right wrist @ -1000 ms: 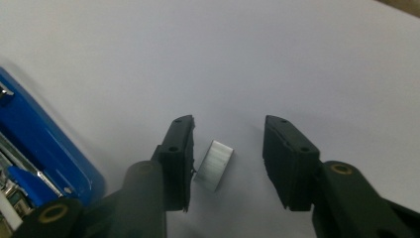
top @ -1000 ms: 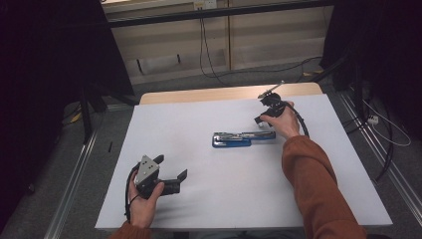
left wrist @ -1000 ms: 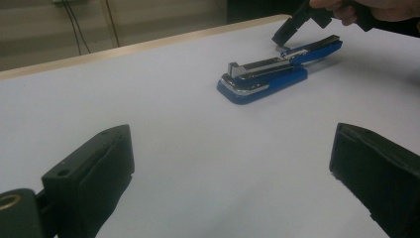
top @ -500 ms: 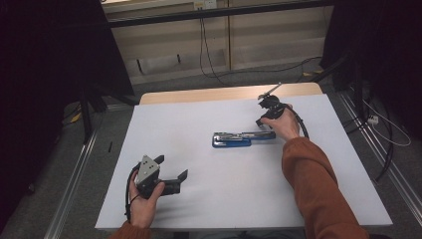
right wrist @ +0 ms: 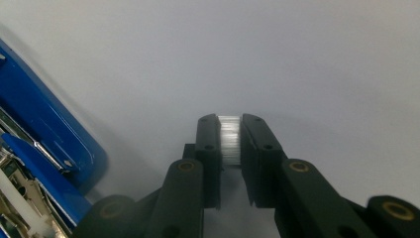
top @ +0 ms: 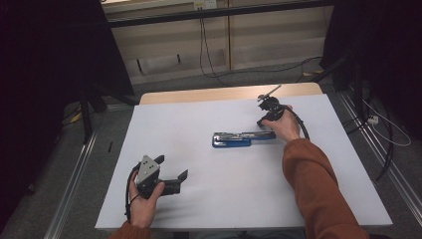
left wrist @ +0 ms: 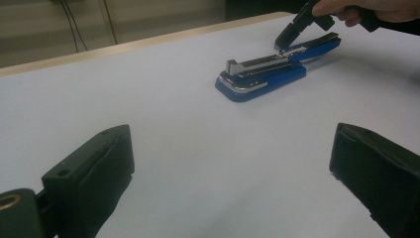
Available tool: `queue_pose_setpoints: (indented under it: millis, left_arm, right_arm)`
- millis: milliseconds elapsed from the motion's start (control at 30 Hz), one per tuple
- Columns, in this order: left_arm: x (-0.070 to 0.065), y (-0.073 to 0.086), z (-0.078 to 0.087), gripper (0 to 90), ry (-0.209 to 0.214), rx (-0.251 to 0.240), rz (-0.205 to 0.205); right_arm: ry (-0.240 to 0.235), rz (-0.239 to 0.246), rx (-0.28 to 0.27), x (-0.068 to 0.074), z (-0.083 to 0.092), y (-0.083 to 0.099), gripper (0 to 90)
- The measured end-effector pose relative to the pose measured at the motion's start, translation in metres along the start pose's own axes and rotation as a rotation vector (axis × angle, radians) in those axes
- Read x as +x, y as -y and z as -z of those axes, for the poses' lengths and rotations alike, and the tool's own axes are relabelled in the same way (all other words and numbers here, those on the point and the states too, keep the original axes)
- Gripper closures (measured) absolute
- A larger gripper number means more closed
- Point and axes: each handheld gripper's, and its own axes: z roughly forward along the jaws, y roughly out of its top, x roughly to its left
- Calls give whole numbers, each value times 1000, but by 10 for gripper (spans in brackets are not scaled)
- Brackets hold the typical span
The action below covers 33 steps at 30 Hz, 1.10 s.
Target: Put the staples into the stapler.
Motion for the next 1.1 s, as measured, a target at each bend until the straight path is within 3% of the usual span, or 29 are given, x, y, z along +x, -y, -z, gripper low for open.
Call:
queue_pose_setpoints:
  millis: [267,433,1100]
  left_arm:
    - [0,0,0,35,2,-1,5]
    - [0,0,0,35,3,-1,3]
    - [1,1,0,35,-1,6,3]
  right_arm:
    - [-3,4,0,0,1,0,791]
    - [4,21,-29,-3,5,3,791]
    - [-25,11,-90,-8,18,10,791]
